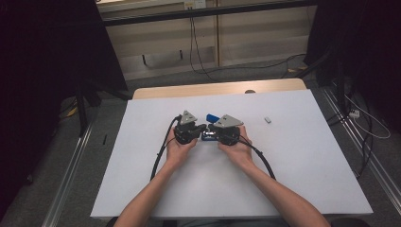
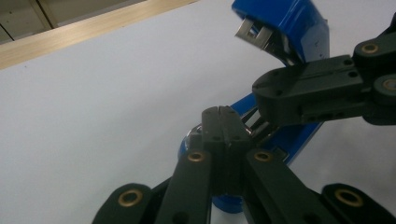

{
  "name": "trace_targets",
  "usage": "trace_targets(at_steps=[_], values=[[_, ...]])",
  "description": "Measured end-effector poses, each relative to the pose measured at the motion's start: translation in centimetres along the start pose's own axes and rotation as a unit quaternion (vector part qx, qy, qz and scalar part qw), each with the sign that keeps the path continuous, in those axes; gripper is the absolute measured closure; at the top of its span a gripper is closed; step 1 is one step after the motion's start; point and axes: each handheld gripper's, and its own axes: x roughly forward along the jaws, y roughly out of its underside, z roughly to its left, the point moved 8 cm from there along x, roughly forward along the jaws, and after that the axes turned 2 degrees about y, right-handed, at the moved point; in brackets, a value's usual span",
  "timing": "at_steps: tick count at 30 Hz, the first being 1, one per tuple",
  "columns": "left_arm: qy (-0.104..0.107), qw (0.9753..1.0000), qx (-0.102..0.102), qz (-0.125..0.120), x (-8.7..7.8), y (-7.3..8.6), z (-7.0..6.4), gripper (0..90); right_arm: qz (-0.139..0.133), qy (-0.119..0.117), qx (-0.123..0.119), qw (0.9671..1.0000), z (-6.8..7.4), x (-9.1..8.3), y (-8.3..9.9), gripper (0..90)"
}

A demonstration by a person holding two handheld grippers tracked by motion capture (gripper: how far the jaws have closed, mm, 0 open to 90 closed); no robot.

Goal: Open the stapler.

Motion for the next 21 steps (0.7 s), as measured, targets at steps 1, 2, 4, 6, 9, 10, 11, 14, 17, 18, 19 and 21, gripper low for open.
trace_targets(at_steps=[1, 2, 4, 6, 9, 10, 11, 14, 17, 18, 19, 21], values=[[-0.001, 1.0, 0.0, 0.0, 0.0, 0.0, 0.0, 90.0, -0.001, 0.0, 0.0, 1.0, -0.01, -0.02, -0.08, 90.0], [-0.001, 1.0, 0.001, 0.0, 0.0, -0.01, 0.0, 90.0, 0.001, 0.001, -0.001, 1.0, -0.02, -0.07, -0.11, 90.0], [0.0, 1.0, 0.002, -0.001, 0.0, 0.0, 0.01, 90.0, 0.001, 0.002, -0.001, 1.0, -0.03, -0.06, -0.13, 90.0], [-0.001, 1.0, 0.002, 0.0, 0.01, -0.01, 0.0, 90.0, 0.0, 0.004, 0.0, 1.0, -0.02, -0.03, -0.14, 90.0], [0.0, 1.0, 0.003, -0.001, 0.0, 0.01, 0.0, 90.0, -0.003, 0.005, 0.002, 1.0, -0.08, -0.03, -0.2, 90.0], [0.0, 1.0, 0.003, -0.002, 0.01, 0.01, 0.0, 90.0, -0.003, 0.005, 0.002, 1.0, -0.09, -0.03, -0.2, 90.0], [-0.001, 1.0, 0.004, -0.002, 0.01, 0.01, -0.01, 90.0, -0.004, 0.005, 0.004, 1.0, -0.07, -0.06, -0.21, 90.0], [-0.005, 1.0, 0.008, -0.002, -0.01, 0.0, 0.04, 90.0, -0.006, 0.008, 0.006, 0.9999, -0.27, -0.24, -0.36, 90.0], [-0.003, 1.0, 0.006, -0.002, 0.03, -0.01, -0.05, 90.0, -0.006, 0.009, 0.005, 0.9999, -0.46, -0.46, -0.46, 90.0], [-0.003, 1.0, 0.006, 0.0, 0.02, -0.01, -0.05, 90.0, -0.008, 0.01, 0.005, 0.9999, -0.55, -0.52, -0.54, 90.0], [-0.004, 1.0, 0.005, 0.001, 0.02, -0.03, -0.07, 90.0, -0.008, 0.011, 0.008, 0.9999, -0.62, -0.57, -0.59, 90.0], [-0.004, 1.0, 0.005, 0.001, 0.03, -0.04, -0.07, 90.0, -0.012, 0.013, 0.014, 0.9997, -0.79, -0.69, -0.74, 90.0]])
